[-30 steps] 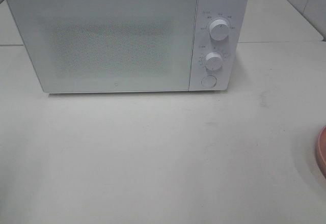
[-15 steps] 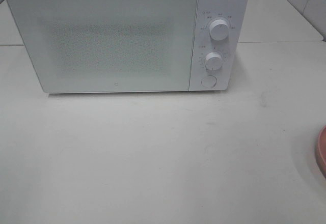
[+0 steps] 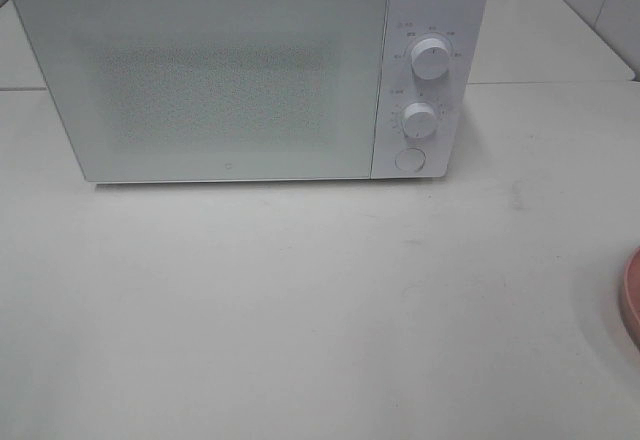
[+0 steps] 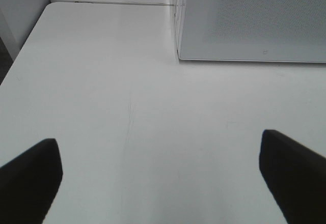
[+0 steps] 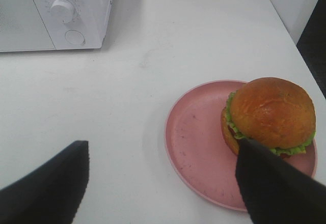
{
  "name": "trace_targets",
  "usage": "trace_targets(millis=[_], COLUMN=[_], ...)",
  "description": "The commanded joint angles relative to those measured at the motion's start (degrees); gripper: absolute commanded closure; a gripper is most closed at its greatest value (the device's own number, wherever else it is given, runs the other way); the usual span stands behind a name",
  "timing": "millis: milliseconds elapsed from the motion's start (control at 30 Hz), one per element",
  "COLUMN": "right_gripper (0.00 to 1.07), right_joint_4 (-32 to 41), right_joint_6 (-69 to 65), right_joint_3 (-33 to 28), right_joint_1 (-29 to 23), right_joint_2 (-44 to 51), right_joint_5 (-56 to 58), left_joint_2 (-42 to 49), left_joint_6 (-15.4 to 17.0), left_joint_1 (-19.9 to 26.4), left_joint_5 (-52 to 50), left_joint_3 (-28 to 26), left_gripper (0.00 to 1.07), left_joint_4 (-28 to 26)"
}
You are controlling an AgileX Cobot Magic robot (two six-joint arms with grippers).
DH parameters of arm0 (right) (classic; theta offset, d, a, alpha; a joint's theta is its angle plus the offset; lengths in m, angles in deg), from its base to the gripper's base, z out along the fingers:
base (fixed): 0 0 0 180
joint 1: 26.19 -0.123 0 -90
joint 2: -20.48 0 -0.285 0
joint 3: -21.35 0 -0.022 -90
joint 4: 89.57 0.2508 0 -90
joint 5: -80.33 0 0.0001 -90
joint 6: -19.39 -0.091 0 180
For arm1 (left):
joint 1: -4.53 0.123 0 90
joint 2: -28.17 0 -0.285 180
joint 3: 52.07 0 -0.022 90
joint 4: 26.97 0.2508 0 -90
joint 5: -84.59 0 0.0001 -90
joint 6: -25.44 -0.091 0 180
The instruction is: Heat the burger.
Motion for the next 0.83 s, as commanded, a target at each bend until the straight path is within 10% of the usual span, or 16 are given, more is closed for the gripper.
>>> trace_targets(millis=[33,833], right_gripper=[0.31,0.31], right_joint_4=[-0.2,-0.2], right_joint_6=[0.7,0.7], right_joint_3=[0.1,0.1], right_joint_1=[0.2,0.2], right_joint_2=[1.0,1.0], right_joint_5=[-0.1,-0.1], left_joint_2=[1.6,1.6], left_joint_6=[-0.2,-0.2], left_joint_1=[0.2,0.2], left_joint_5=[-0.5,-0.5], left_joint_3=[0.2,0.2], left_gripper=[0.03,0.03], left_joint_4=[-0.3,-0.3])
